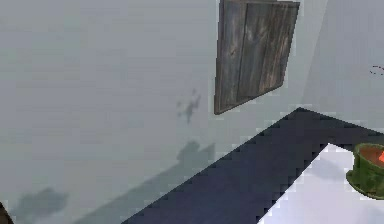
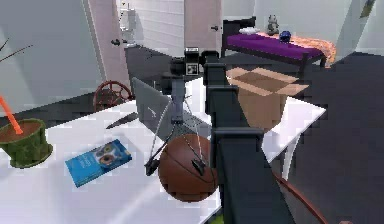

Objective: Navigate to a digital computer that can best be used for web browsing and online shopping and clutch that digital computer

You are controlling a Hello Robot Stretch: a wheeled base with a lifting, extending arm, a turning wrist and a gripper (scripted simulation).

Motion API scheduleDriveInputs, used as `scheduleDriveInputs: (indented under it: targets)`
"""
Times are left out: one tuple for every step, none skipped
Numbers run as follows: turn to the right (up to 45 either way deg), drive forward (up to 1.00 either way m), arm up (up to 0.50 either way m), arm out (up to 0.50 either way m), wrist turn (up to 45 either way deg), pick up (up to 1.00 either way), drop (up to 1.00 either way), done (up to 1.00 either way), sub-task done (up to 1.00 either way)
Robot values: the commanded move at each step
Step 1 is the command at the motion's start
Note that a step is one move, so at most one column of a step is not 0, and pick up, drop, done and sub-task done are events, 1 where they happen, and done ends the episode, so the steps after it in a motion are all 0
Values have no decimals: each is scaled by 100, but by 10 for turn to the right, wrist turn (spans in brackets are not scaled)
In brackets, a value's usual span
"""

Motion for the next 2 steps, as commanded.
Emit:
scheduleDriveInputs:
  targets:
    - [0, 0, 0, 0, 450, 0, 0, 0, 0]
    - [0, 0, 0, 0, 450, 0, 0, 0, 0]
